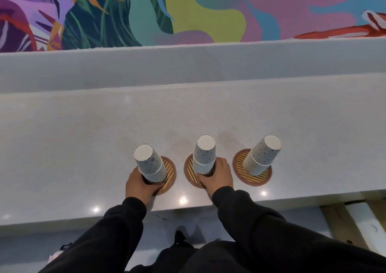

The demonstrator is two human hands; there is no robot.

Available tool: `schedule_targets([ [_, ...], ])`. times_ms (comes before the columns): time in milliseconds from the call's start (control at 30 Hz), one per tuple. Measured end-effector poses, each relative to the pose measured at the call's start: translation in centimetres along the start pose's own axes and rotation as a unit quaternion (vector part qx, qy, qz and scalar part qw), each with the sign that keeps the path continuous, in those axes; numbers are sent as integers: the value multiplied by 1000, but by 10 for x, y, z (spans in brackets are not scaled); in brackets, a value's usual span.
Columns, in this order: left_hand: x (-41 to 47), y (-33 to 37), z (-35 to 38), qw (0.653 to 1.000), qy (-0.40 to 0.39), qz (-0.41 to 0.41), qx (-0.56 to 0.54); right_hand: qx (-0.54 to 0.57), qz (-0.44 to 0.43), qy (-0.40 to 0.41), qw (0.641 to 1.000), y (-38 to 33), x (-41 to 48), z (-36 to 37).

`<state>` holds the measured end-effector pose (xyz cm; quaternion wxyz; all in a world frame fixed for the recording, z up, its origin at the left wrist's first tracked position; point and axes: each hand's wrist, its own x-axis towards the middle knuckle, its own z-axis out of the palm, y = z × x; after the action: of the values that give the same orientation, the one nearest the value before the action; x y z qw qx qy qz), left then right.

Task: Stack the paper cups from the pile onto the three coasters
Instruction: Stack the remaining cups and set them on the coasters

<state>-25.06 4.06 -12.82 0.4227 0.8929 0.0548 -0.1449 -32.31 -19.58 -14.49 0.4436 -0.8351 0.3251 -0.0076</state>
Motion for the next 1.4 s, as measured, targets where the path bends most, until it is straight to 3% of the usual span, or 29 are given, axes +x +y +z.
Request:
schedule_targets([
  [633,7,-10,4,1000,1,9,4,5,-5,-19,1000,10,4,1],
  [833,-52,-8,12,990,126,-3,-66,80,41,-18,996,22,-11,-22],
  [900,-76,-4,26,994,79,62,-50,73,51,20,996,32,-24,-37],
  [967,-79,-3,46,979,-19,201,35,71,65,74,993,49,-36,-52],
  [1100,-56,12,97,890,-124,401,176,13,48,141,989,85,-38,-80],
  [1167,-50,14,117,868,-132,422,226,-95,-8,128,987,101,-33,-90],
  [1233,-49,14,127,869,-138,402,254,-162,-49,120,978,112,-28,-92],
  [1400,-48,10,133,870,-124,387,280,-176,-78,123,974,113,-22,-91],
])
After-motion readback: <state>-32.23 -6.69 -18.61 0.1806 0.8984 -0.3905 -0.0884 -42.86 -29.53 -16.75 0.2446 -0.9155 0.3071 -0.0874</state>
